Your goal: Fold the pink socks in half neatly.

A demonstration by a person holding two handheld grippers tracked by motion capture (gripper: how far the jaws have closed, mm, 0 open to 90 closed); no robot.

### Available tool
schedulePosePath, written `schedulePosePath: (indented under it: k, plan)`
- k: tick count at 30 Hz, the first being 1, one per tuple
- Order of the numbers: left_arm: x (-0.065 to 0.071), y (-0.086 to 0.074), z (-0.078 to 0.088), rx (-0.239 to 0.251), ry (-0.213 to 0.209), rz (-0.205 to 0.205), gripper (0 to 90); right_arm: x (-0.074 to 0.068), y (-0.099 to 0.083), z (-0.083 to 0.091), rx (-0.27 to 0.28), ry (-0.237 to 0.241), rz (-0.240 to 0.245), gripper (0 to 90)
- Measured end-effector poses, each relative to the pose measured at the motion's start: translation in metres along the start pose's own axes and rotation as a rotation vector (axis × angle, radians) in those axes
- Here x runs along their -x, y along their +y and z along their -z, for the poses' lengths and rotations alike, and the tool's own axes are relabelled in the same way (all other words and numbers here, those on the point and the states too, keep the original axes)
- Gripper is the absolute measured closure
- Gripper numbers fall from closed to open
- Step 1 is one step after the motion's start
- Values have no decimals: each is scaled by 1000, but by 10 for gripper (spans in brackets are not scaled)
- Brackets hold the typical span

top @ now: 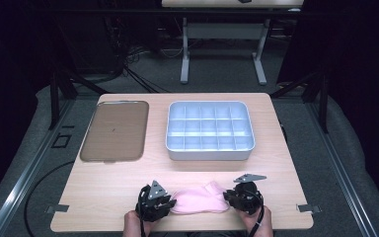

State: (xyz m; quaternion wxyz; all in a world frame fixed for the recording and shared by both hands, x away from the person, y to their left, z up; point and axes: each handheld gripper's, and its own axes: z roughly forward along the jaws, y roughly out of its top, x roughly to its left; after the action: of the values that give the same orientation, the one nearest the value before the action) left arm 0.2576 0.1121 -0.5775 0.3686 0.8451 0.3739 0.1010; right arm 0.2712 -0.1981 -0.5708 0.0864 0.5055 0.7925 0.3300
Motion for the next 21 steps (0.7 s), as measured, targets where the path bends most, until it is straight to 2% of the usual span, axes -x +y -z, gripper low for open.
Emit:
schedulePosePath:
  k: [6,15,21]
  plan:
    - [2,1,0,-7,0,1,817,4,-3,-1,19,41,-33,854]
    - [1,3,0,-9,-9,14,847,6,-6,0,60,60,-57,879]
    - [3,3,-1,-4,-11,15,845,-2,-4,12,102,38,-23,880]
